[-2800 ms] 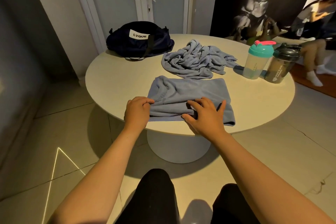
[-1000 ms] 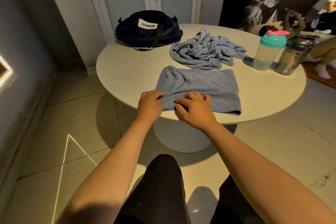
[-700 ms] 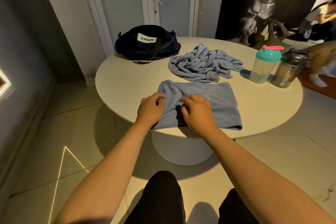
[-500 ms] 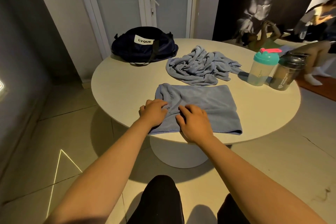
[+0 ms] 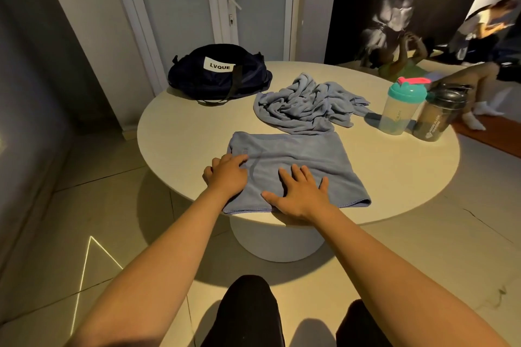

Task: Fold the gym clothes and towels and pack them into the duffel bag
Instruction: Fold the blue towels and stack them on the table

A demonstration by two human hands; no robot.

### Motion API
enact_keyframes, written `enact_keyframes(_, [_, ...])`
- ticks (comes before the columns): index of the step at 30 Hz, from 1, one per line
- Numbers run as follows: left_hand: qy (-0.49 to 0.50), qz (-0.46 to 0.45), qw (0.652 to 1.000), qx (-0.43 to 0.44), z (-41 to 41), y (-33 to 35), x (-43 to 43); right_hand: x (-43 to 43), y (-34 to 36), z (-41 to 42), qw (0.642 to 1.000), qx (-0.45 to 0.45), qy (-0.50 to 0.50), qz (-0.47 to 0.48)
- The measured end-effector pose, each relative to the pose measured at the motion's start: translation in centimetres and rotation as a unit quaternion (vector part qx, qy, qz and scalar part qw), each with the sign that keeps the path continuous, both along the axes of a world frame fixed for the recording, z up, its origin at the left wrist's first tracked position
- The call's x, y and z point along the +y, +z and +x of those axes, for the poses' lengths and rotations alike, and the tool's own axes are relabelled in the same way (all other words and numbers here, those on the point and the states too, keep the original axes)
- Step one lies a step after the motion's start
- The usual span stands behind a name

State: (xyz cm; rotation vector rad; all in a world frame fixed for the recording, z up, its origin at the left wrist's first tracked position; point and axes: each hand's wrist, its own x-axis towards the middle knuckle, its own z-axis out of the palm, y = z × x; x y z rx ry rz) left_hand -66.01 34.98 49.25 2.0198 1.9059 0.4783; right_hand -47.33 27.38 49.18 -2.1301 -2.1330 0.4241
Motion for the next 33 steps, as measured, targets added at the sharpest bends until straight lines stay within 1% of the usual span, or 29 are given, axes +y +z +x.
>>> enact_keyframes(3, [-0.001,-0.021,1.0,0.012,-0.2,0.4,0.1,0.7,0.4,0.2,0.996,0.026,0.006,0.087])
enact_keyframes(4, [0.005,-0.023,1.0,0.019,-0.3,0.5,0.1,1.0,0.3,0.2,0.996,0.025,0.015,0.089])
enact_keyframes(7, [0.029,-0.008,0.999,0.023,-0.6,0.5,0.8,1.9,0.4,0.1,0.999,0.018,0.011,0.032])
enact_keyframes(10, [0.039,0.021,0.999,-0.011,-0.4,0.4,2.0,4.1,1.9,-0.2,0.996,0.02,-0.043,0.073])
enact_keyframes(11, [0.034,0.027,0.999,-0.023,-0.2,0.4,2.5,5.1,2.3,-0.3,0.995,0.012,-0.044,0.091])
enact_keyframes(16, [0.018,0.02,0.999,-0.038,-0.1,0.4,5.7,10.3,2.9,-0.6,0.992,0.023,0.01,0.126])
enact_keyframes(19, [0.023,0.03,0.998,-0.047,-0.2,0.1,7.4,13.3,2.9,-0.1,0.993,0.019,0.005,0.115])
enact_keyframes(22, [0.021,0.04,0.997,-0.063,-0.1,-0.5,8.4,15.3,2.3,-0.1,0.994,0.059,-0.016,0.086])
enact_keyframes(24, [0.018,0.062,0.995,-0.079,-0.1,-1.2,8.7,15.8,1.5,-0.5,0.994,0.058,-0.036,0.081])
enact_keyframes(26, [0.012,0.083,0.993,-0.085,-0.2,-1.8,8.6,15.9,0.5,-0.6,0.991,0.042,-0.049,0.113])
enact_keyframes(28, [0.009,0.097,0.992,-0.085,-0.3,-2.2,8.4,15.9,0.1,-0.5,0.984,0.049,-0.058,0.159])
enact_keyframes(33, [0.01,0.096,0.994,-0.053,-0.3,-2.6,8.5,16.6,0.3,-0.6,0.958,0.059,-0.05,0.275])
